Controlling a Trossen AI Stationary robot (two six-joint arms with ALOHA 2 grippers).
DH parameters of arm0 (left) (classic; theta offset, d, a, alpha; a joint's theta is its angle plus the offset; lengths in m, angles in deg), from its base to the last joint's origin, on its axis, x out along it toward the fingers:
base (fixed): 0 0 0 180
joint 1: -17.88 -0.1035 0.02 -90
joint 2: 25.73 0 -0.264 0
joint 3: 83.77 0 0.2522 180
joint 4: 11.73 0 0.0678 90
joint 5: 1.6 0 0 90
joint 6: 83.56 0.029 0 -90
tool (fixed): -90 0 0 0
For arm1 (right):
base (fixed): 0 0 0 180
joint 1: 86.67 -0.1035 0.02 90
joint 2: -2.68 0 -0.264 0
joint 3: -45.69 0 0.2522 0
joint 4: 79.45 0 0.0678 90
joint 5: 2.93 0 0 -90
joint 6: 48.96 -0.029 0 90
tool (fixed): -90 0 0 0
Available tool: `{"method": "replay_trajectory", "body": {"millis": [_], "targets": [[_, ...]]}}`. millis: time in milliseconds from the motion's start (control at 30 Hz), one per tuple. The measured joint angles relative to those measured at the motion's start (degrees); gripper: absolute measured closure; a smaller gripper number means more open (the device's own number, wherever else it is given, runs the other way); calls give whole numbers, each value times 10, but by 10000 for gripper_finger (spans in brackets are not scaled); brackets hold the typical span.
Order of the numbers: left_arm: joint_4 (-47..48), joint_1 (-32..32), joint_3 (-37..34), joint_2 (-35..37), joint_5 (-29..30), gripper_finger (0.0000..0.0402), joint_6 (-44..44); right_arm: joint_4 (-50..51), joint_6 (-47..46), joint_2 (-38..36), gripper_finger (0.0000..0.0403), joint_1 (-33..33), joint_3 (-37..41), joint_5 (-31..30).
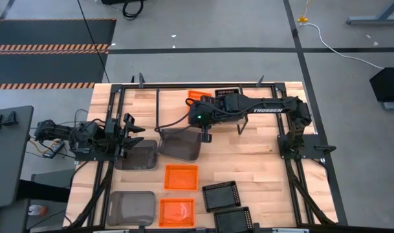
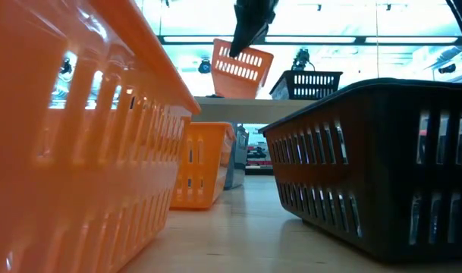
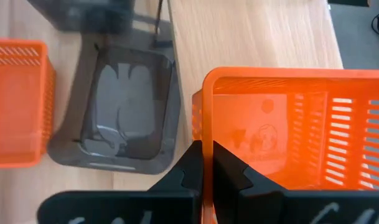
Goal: Stack baskets on shelf by color
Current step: Put the top orange bin on the shelf
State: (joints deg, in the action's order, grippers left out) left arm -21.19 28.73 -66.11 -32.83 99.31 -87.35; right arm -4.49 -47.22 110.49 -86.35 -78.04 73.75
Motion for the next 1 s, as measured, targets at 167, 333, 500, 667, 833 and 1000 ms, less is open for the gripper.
{"method": "replay_trajectory", "body": {"millis": [167, 333, 500, 667, 833, 1000], "targets": [[-1, 0, 0, 0, 0, 230, 0, 3, -3, 0, 382, 10, 17, 0], [0, 0, 0, 0, 0, 230, 0, 3, -1, 0, 382, 10, 33, 1], [0, 0, 0, 0, 0, 230, 0, -3, 3, 0, 365, 10, 34, 6], [0, 0, 0, 0, 0, 230, 0, -3, 4, 0, 331, 10, 34, 7], [0, 0, 0, 0, 0, 230, 0, -6, 4, 0, 302, 10, 34, 0], [0, 0, 0, 0, 0, 230, 0, -14, 5, 0, 283, 11, 34, -9]]}}
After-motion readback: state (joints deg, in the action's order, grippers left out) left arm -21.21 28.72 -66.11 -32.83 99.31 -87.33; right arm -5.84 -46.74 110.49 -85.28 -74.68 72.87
